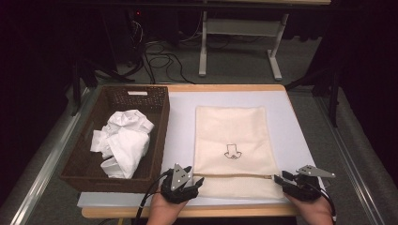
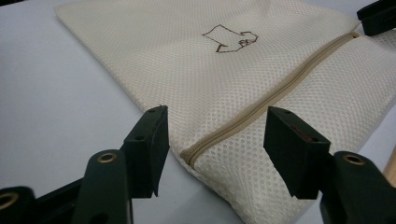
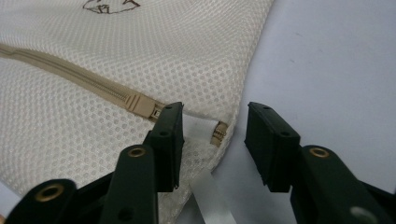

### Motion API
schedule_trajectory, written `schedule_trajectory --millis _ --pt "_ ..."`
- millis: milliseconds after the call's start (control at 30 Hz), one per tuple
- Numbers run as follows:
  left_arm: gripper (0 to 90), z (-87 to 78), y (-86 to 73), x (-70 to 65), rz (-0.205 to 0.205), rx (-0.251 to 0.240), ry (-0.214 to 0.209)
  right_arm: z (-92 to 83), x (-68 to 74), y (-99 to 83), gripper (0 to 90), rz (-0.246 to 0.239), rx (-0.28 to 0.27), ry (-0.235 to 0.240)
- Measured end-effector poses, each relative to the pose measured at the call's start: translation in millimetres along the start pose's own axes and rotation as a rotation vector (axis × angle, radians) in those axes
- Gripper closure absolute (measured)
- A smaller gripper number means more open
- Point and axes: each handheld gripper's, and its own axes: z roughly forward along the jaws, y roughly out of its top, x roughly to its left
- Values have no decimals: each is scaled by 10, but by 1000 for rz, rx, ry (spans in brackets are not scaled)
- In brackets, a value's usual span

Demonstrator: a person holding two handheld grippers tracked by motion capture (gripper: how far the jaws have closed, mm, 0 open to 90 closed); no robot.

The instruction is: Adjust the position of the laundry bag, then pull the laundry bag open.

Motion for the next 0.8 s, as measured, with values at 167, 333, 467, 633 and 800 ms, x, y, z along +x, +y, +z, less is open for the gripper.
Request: schedule_trajectory --millis 167,333,467,633,800 --pt "405 -10 -25 11 -10 -1 1 22 44 19 737 -6 8 25" --pt "404 -19 -22 36 -19 -9 2 24 26 28 823 -1 5 50" --pt "404 -19 -19 26 -16 -14 1 -1 63 46 840 -53 -10 28" --pt "402 -25 -24 31 -19 -24 3 -75 90 60 847 -62 -55 8" --pt "412 -25 -29 31 -21 -33 1 -142 112 86 851 -71 -111 1"
